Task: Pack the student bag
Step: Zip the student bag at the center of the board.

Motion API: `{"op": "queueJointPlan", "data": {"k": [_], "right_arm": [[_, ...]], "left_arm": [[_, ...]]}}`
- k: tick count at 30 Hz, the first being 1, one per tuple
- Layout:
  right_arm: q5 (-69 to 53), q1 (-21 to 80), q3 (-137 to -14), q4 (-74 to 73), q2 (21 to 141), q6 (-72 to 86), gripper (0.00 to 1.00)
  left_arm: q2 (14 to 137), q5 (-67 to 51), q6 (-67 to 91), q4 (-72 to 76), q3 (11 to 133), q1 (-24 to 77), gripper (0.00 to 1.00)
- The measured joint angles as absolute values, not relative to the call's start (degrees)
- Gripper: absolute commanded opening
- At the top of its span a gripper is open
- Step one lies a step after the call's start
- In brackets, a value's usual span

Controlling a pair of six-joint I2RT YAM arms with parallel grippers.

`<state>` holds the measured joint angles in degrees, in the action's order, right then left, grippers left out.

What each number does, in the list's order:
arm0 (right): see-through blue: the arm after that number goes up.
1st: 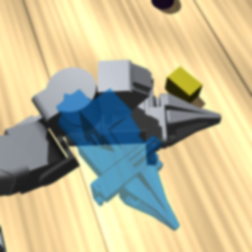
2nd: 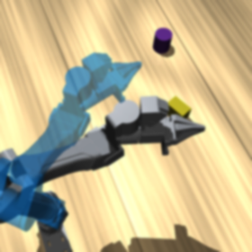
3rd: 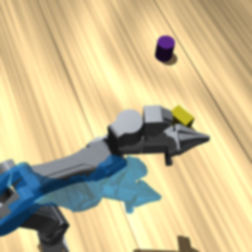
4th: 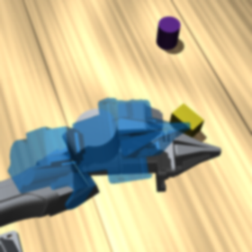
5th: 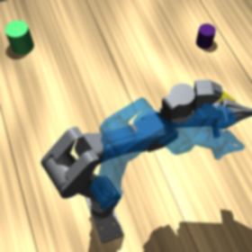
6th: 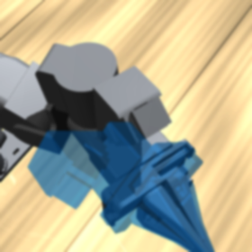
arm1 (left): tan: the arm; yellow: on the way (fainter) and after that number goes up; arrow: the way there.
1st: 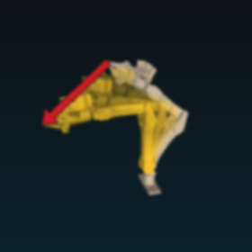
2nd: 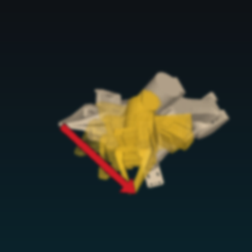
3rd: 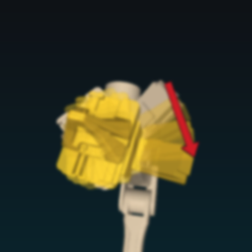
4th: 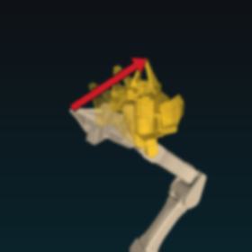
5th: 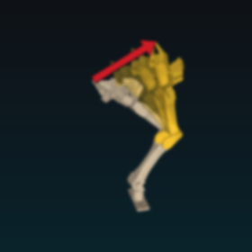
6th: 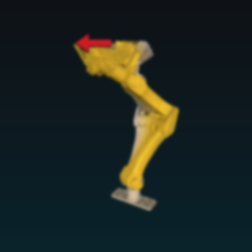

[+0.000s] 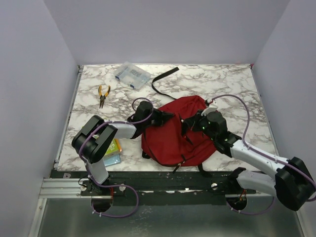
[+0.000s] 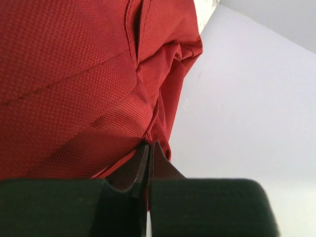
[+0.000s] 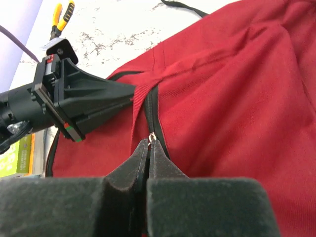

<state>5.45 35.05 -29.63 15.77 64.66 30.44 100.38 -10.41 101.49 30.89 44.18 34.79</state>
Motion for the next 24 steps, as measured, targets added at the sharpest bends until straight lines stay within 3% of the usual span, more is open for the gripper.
{"op": "queueJointPlan", "data": {"k": [7, 24], "right_arm": [[6.42, 35.05, -26.02, 10.07, 57.28, 34.76, 0.01], [7.66, 35.05, -26.3, -14.41, 51.88, 47.13, 0.01]], "left_arm": [[101.12, -11.2, 102.61, 33.74, 43.22, 34.02, 0.0], [103.22, -12.69, 104.33, 37.23, 42.59, 32.95, 0.0]]}}
